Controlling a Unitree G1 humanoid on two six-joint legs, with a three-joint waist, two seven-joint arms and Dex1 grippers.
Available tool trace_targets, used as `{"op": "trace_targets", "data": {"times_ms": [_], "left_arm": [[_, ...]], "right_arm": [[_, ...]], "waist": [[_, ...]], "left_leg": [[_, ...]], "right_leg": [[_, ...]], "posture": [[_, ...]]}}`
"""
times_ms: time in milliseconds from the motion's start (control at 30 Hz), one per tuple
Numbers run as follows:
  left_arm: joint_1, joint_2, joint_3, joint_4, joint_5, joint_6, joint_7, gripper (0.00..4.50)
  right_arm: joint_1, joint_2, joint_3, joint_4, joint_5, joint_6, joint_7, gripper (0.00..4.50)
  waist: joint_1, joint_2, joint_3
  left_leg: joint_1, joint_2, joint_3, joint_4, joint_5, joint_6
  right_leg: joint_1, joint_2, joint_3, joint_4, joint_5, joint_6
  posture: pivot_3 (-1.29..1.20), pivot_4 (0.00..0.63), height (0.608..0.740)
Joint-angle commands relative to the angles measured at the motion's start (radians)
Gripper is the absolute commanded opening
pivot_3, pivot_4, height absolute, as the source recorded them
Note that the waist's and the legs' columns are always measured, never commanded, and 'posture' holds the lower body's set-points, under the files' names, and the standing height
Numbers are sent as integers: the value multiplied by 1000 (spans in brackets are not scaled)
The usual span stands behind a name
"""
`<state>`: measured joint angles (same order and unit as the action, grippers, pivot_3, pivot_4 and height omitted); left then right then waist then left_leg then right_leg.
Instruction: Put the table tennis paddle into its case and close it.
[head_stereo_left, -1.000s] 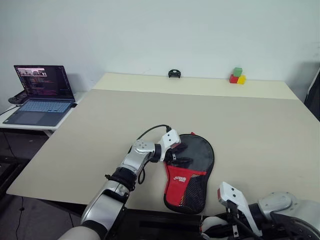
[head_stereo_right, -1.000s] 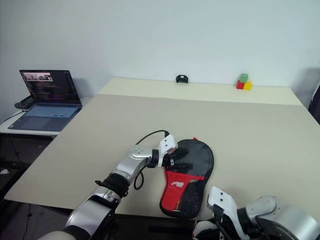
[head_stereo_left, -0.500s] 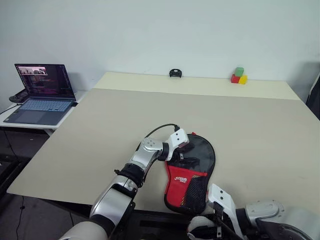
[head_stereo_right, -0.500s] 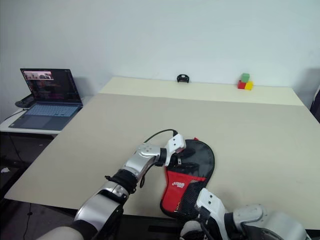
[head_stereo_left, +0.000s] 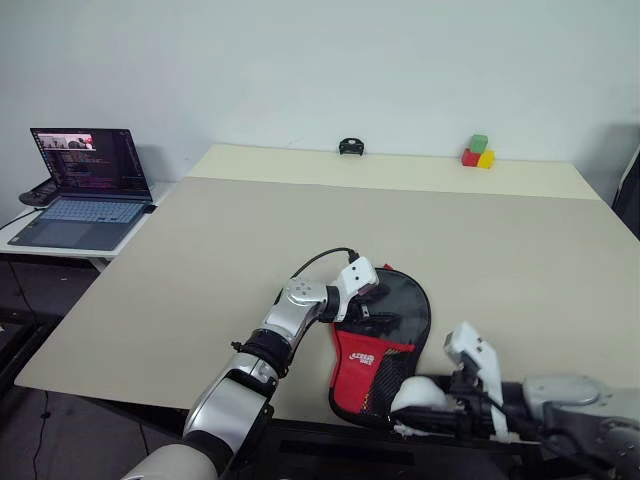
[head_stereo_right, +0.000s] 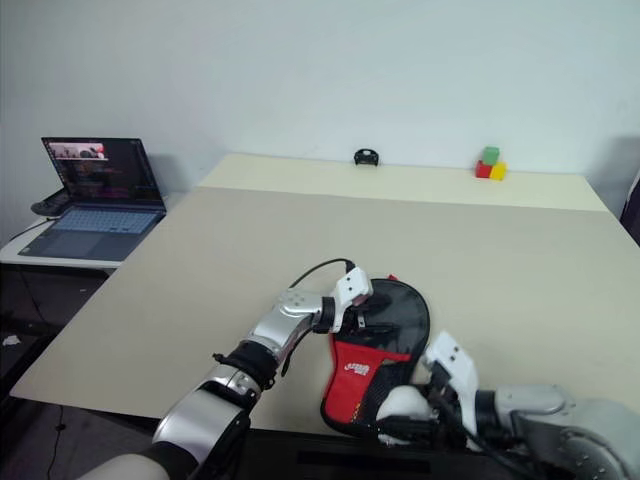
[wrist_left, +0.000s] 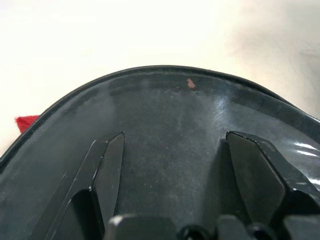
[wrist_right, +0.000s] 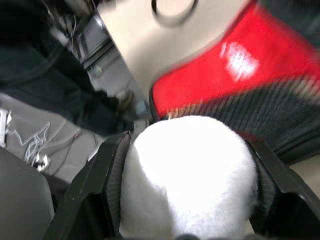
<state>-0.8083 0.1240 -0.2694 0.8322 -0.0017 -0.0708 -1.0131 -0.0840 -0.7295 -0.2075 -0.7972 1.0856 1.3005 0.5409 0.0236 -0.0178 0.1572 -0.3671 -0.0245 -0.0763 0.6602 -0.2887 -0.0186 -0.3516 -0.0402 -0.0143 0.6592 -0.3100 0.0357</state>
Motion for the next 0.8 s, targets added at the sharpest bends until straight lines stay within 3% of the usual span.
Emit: {"op": "trace_targets", "data": {"times_ms": [33, 267, 300, 367, 433, 600, 800], "left_arm": [[50, 14, -2, 15, 18, 25, 14, 3546], [86, 36, 10, -40, 16, 44, 23, 3546], [94, 41, 13, -52, 14, 49, 24, 3546], [113, 58, 28, -107, -3, 65, 18, 3546], [139, 86, 51, -185, -36, 90, -2, 3546], [233, 189, 141, -460, -166, 212, -43, 3546], [360, 319, 276, -768, -291, 371, 4, 3546]], "right_arm": [[-40, -67, -86, 37, 128, 8, 14, 3128], [-59, -147, -66, 73, 180, -50, 57, 3128], [-65, -146, -53, 86, 167, -61, 59, 3314], [-102, -137, 5, 140, 65, -113, 62, 3681], [-131, -141, 58, 202, -50, -190, 78, 4353], [-190, -132, 147, 391, -270, -372, 149, 4353], [-269, -80, 171, 584, -418, -531, 204, 4353]], "waist": [[0, 0, 0], [-3, -1, 1], [-4, -1, 2], [-12, -1, 2], [-21, -1, 3], [-37, 0, 7], [-31, 1, 8]], "left_leg": [[0, 0, 0, 0, 0, 0], [-1, 0, 1, -1, -1, 1], [-1, 1, 1, -1, -1, 1], [0, 1, 1, -1, -1, 1], [0, 1, 1, -1, -1, 1], [-2, 1, 2, -4, -1, 1], [-24, 2, 2, 1, 2, -3]], "right_leg": [[0, 0, 0, 0, 0, 0], [-1, 0, 0, 0, 0, -3], [-1, 0, 0, 0, 0, -2], [-1, 0, 1, 0, 0, -2], [-1, 0, 1, 0, 0, -1], [-6, 1, 3, 0, 1, -6], [-26, 0, 3, 4, 1, -7]], "posture": [[0, 150, 740], [0, 150, 740], [0, 150, 740], [0, 150, 740], [0, 150, 740], [0, 150, 740], [0, 150, 740]]}}
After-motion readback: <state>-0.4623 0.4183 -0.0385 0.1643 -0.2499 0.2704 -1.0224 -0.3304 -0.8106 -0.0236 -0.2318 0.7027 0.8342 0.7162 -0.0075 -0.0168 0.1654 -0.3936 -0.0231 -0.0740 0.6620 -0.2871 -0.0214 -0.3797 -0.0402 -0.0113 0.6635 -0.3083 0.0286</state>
